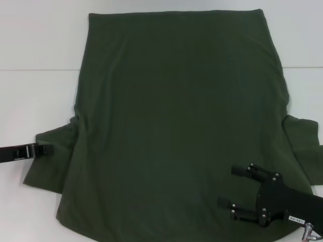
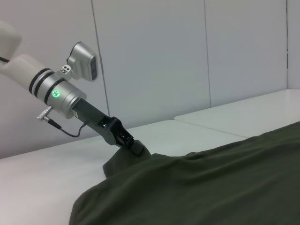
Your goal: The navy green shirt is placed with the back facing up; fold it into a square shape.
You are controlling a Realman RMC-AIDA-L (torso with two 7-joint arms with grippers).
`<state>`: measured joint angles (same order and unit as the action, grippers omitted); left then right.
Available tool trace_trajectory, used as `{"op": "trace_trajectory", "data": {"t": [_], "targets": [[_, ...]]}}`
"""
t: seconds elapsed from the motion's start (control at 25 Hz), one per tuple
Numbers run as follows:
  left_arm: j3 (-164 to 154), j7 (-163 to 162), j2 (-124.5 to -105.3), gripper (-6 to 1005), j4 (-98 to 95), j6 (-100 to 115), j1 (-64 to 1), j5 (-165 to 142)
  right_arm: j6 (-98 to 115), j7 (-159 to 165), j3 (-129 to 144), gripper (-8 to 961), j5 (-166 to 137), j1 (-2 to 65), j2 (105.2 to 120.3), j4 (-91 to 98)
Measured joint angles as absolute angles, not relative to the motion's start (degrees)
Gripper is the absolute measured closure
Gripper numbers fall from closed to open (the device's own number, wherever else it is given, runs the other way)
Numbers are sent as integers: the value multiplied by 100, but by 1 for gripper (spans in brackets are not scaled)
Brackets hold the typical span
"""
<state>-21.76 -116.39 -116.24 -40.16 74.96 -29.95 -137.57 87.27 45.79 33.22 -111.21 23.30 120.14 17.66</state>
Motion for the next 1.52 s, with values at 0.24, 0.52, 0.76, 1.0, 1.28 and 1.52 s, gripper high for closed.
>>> {"op": "trace_trajectory", "data": {"t": [0.24, 0.52, 0.76, 1.0, 1.28, 1.52], "targets": [[-2132, -11791, -11541, 983, -4216, 7501, -2980, -13800, 8727, 4579, 3322, 54, -11115, 2338, 12015, 1767], [-2129, -12031, -11443, 981, -4588, 7646, -2995, -13813, 8727, 4579, 3322, 53, -11109, 2338, 12014, 1767], [-2164, -12265, -11381, 979, -4738, 7910, -3125, -13817, 8727, 4573, 3322, 53, -11118, 2338, 12014, 1767], [-2294, -12742, -11354, 978, -5117, 8172, -3245, -13927, 8734, 4572, 3322, 53, -11123, 2349, 12015, 1767], [-2781, -13399, -11370, 976, -5519, 8298, -3364, -13953, 8737, 4566, 3328, 54, -11133, 2370, 12015, 1750], [-2968, -13649, -11361, 974, -5631, 8208, -3514, -14228, 8737, 4547, 3331, 54, -11136, 2388, 12014, 1705]]}}
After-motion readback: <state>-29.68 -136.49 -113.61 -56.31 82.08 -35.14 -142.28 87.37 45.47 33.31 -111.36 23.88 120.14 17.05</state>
